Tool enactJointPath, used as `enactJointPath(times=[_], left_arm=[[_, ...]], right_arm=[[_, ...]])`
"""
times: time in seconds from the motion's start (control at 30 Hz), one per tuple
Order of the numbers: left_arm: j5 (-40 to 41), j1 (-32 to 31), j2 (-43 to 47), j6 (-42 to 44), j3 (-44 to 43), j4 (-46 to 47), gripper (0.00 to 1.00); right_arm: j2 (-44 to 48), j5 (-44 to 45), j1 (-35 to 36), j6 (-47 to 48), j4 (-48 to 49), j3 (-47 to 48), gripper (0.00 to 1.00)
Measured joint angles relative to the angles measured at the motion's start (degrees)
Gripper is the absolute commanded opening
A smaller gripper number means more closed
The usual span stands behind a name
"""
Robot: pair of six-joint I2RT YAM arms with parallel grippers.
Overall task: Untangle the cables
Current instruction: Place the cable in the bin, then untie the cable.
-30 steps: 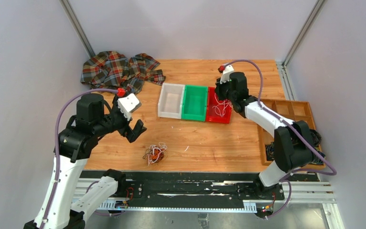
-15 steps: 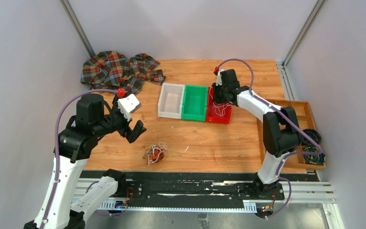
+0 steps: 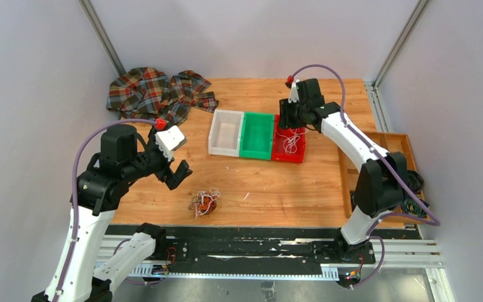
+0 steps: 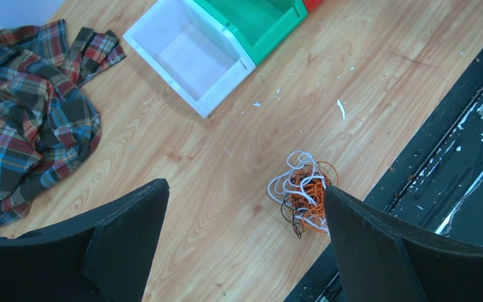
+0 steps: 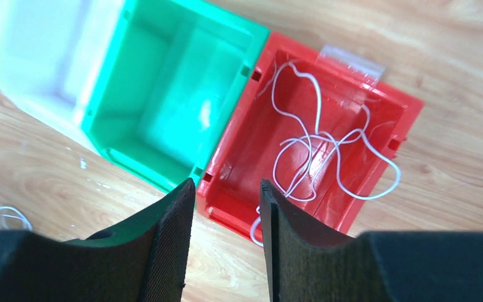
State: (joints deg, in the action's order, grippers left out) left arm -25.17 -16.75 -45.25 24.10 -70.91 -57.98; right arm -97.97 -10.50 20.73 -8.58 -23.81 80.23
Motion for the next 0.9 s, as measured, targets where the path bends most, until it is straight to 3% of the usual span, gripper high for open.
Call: enactJointPath(times=[0.13,0.37,0.7,0.77,0.9], left_arm=[[0.7,0.0,-0.2,1.1,0.2,-0.4,0.98],[3.1,0.0,-2.0,5.0,3.5,-0.9,0.98],[4.4,0.0,-2.2,11.6,9.5,-1.8,1.00],[4.5,0.0,-1.7,13.1,10.8,-1.9,0.98],[4.2,0.0,-2.5,15.6,14.4,-1.9,0.93]], right_arm=[[4.8,1.7,0.0,-0.7,-0.7,1.7,0.42],[10.3,13.9,0.0,-1.5,-0.2,-3.3,0.36],[0.5,16.0,0.0,-2.0,1.3,-7.5,0.19],[-1.2,15.3,0.1,-2.0,1.2,-7.1,0.21],[3.8,14.5,2.4,-1.7,6.7,-11.7,0.42]])
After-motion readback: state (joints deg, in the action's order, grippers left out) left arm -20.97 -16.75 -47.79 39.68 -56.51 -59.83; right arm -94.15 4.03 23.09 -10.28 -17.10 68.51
